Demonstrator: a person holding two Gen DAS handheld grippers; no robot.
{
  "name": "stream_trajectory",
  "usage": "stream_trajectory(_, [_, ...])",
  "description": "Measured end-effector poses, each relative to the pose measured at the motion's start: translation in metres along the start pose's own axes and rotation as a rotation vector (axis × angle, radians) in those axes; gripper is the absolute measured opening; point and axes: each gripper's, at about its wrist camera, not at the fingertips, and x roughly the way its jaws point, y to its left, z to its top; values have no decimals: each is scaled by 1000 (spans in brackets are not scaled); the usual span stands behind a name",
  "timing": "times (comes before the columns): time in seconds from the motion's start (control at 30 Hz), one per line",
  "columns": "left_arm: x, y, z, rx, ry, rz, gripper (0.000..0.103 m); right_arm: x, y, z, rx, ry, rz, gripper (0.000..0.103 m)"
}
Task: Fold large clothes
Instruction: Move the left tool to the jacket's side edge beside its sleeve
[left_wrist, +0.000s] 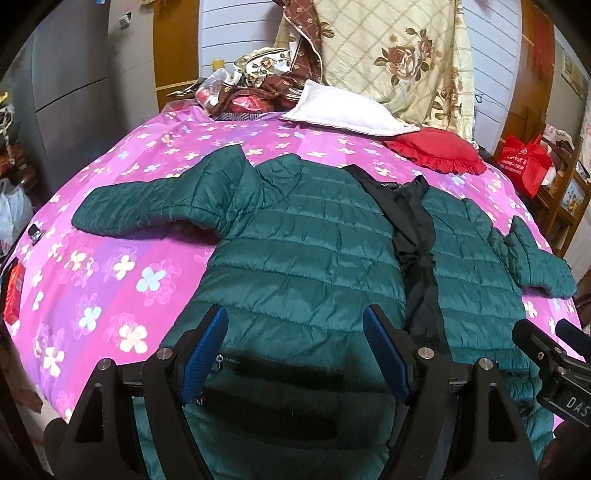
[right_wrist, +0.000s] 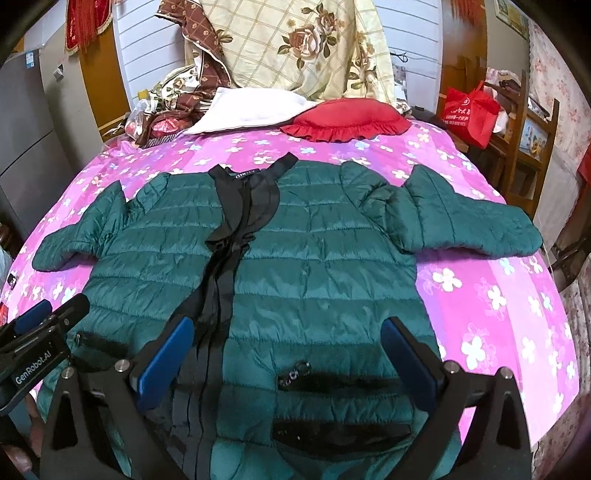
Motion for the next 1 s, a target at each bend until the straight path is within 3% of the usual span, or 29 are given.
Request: stream_trajectory(1.0, [41,18,39,-40,-2,20,56,60,23,35,-61,55,-8,103])
